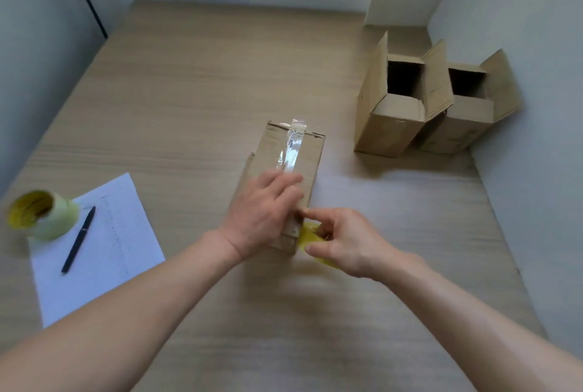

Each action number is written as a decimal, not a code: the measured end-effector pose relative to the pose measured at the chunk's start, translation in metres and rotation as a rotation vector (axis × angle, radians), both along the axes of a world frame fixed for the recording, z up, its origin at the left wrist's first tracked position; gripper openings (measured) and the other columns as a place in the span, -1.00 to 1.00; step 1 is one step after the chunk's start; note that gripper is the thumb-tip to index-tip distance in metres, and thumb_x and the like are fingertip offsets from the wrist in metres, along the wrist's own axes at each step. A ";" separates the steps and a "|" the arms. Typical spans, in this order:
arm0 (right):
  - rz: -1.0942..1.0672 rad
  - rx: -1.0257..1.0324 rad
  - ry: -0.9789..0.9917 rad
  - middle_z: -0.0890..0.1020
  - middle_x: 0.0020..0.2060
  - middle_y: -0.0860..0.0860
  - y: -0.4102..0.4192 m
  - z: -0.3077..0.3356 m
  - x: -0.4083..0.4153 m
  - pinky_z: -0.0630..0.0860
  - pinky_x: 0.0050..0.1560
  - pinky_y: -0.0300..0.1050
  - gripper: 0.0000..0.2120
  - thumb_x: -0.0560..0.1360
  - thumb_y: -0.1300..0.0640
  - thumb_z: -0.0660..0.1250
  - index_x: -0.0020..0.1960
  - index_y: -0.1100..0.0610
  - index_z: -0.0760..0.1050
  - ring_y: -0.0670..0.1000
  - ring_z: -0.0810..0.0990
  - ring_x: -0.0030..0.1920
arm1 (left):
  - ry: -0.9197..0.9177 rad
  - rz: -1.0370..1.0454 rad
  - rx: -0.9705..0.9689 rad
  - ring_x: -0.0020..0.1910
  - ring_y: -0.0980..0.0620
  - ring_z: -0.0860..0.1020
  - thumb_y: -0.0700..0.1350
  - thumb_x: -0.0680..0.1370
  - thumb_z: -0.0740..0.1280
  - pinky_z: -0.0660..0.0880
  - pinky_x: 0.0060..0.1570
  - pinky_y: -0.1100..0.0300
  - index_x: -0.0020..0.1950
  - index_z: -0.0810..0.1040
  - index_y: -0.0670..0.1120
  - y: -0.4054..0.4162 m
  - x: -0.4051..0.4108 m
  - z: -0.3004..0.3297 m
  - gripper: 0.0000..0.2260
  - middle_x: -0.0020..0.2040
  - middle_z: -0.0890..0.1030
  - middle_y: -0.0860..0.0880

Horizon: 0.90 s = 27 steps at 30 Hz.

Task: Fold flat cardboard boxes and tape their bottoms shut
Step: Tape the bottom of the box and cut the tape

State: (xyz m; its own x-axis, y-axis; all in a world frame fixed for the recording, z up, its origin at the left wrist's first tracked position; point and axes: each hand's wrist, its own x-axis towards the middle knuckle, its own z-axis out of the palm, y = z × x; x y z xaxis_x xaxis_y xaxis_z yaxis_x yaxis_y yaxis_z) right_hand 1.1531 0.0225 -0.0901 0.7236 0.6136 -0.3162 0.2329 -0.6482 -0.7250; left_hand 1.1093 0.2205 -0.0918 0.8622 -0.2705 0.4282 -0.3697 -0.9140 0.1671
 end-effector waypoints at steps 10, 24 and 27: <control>0.341 -0.321 -0.161 0.65 -0.13 -0.10 -0.041 0.017 0.021 0.50 -0.03 -0.06 -0.73 0.45 -0.13 0.37 0.11 -0.08 0.54 0.04 0.61 -0.04 | 0.414 -0.178 0.002 -0.07 -0.11 0.47 -0.31 0.37 0.26 0.54 -0.16 0.03 0.43 0.45 -0.03 -0.002 0.017 0.012 -0.39 0.21 0.60 0.06; 0.332 -0.399 -0.787 0.58 -0.23 -0.07 -0.020 0.038 0.055 0.34 -0.01 0.04 -0.74 0.49 -0.21 0.25 0.02 -0.07 0.52 0.08 0.55 -0.04 | 0.809 0.254 0.116 0.04 -0.03 0.56 0.23 0.34 0.45 0.30 -0.20 0.17 0.22 0.45 0.44 -0.057 0.063 0.046 -0.53 -0.24 0.51 0.18; 0.310 -0.391 -0.815 0.62 -0.07 -0.08 -0.015 0.032 0.049 0.31 0.01 0.03 -0.69 0.46 -0.25 0.27 0.03 -0.06 0.56 0.08 0.48 0.10 | 0.852 0.344 0.060 0.01 -0.03 0.56 0.09 0.30 0.50 0.34 -0.20 0.21 0.05 0.59 0.36 -0.059 0.068 0.047 -0.64 -0.21 0.53 0.14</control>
State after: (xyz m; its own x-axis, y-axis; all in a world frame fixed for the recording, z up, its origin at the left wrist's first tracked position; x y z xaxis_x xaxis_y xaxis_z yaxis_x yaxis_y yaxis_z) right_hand 1.2021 0.0079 -0.0582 0.6347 0.7727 -0.0096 0.7727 -0.6348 -0.0091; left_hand 1.1770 0.1611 -0.0445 0.9169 0.0581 -0.3948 0.1502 -0.9668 0.2067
